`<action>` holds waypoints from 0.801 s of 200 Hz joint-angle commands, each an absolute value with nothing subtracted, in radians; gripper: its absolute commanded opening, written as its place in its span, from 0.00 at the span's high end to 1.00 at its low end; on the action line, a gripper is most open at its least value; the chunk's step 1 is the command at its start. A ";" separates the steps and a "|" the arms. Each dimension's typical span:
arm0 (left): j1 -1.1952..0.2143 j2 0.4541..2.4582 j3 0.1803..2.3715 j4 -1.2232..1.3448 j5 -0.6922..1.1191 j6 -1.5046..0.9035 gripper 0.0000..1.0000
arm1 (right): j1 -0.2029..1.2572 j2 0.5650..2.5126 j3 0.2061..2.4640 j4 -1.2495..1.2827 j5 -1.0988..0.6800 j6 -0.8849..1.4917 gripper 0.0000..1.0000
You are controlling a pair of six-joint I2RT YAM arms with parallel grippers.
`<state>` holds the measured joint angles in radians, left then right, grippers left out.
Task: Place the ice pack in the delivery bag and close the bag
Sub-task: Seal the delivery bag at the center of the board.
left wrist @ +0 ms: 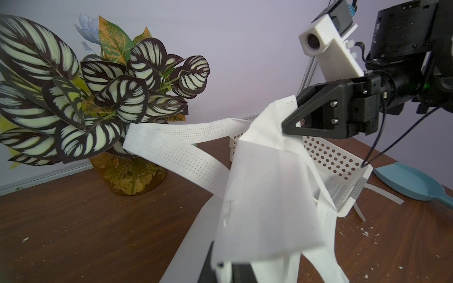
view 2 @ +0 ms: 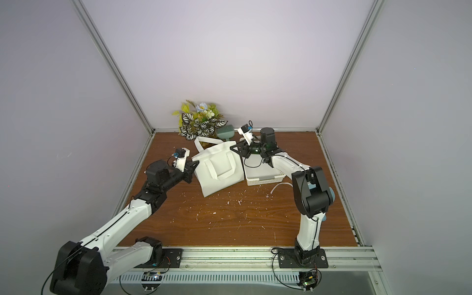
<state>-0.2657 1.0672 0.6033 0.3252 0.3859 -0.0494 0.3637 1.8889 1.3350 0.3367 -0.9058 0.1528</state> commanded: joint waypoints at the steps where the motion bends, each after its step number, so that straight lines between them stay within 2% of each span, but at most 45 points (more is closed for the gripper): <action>1: -0.255 1.044 0.595 0.369 0.406 -0.039 0.94 | 0.353 1.845 1.359 0.295 -0.867 0.116 0.62; 11: -0.255 1.040 0.591 0.376 0.410 -0.039 0.98 | 0.345 1.829 1.352 0.288 -0.847 0.114 0.57; 21: -0.255 1.036 0.584 0.384 0.415 -0.042 0.97 | 0.333 1.808 1.340 0.288 -0.831 0.117 0.46; 28: -0.256 1.033 0.579 0.389 0.418 -0.043 0.97 | 0.325 1.791 1.333 0.286 -0.808 0.114 0.42; 68: -0.255 1.017 0.563 0.407 0.432 -0.046 0.97 | 0.321 1.676 1.362 0.230 -0.665 0.057 0.41; 80: -0.255 1.016 0.560 0.414 0.442 -0.043 0.97 | 0.334 1.660 1.391 0.229 -0.644 0.058 0.44; 93: -0.255 1.017 0.557 0.416 0.446 -0.043 0.97 | 0.365 1.660 1.445 0.190 -0.629 0.040 0.55; 124: -0.255 1.009 0.555 0.416 0.453 -0.042 0.97 | 0.505 1.727 1.621 -0.001 -0.551 -0.045 0.70; 140: -0.256 1.009 0.556 0.414 0.455 -0.040 0.97 | 0.575 1.764 1.674 -0.063 -0.524 -0.079 0.75; 160: -0.255 1.008 0.557 0.412 0.455 -0.038 0.97 | 0.625 1.802 1.702 -0.087 -0.537 -0.080 0.77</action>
